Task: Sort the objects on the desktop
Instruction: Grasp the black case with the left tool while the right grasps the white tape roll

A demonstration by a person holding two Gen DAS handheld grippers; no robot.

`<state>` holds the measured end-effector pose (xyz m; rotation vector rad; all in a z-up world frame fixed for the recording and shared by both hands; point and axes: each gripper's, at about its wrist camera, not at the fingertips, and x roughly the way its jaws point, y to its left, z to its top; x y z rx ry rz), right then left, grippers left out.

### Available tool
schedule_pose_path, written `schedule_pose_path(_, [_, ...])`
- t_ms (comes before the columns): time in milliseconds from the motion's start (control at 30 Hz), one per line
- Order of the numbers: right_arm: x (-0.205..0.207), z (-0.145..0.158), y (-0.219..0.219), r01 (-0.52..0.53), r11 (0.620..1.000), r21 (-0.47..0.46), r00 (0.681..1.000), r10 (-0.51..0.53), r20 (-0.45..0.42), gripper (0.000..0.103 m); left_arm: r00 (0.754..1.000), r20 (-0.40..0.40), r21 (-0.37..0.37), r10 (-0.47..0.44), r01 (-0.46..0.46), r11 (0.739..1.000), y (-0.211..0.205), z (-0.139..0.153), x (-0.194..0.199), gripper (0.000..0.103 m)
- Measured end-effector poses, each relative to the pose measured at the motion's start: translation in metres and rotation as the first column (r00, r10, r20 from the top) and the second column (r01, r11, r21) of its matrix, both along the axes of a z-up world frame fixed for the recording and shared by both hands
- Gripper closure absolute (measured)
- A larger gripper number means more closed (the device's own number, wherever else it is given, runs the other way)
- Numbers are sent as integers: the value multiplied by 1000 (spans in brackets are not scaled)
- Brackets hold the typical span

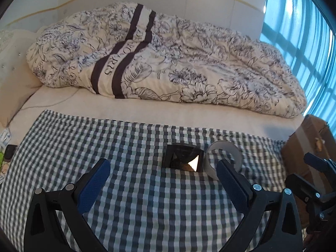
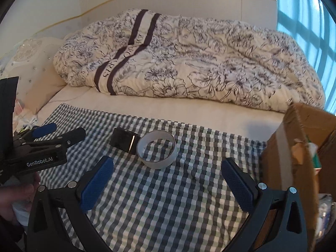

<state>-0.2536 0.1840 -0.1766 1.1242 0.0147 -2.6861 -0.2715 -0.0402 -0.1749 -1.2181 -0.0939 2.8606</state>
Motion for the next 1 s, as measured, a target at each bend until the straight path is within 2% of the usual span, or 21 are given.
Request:
schedule_pose_path(333, [-37, -38, -2, 3, 1000, -22, 999, -2, 46, 0, 995, 64, -9, -73, 74, 997, 14, -47, -33, 0])
schedule_pose_path(600, [-56, -55, 2, -3, 997, -76, 998, 8, 69, 1, 986, 103, -5, -134, 135, 991, 28, -81, -51, 0])
schedule_pose_path(933, [-74, -77, 3, -5, 993, -116, 993, 18, 113, 11, 982, 112, 18, -151, 150, 988, 29, -100, -72, 0])
schedule_pose_path(1000, [-77, -80, 0, -6, 994, -113, 993, 20, 120, 12, 981, 111, 23, -156, 155, 988, 29, -103, -73, 3])
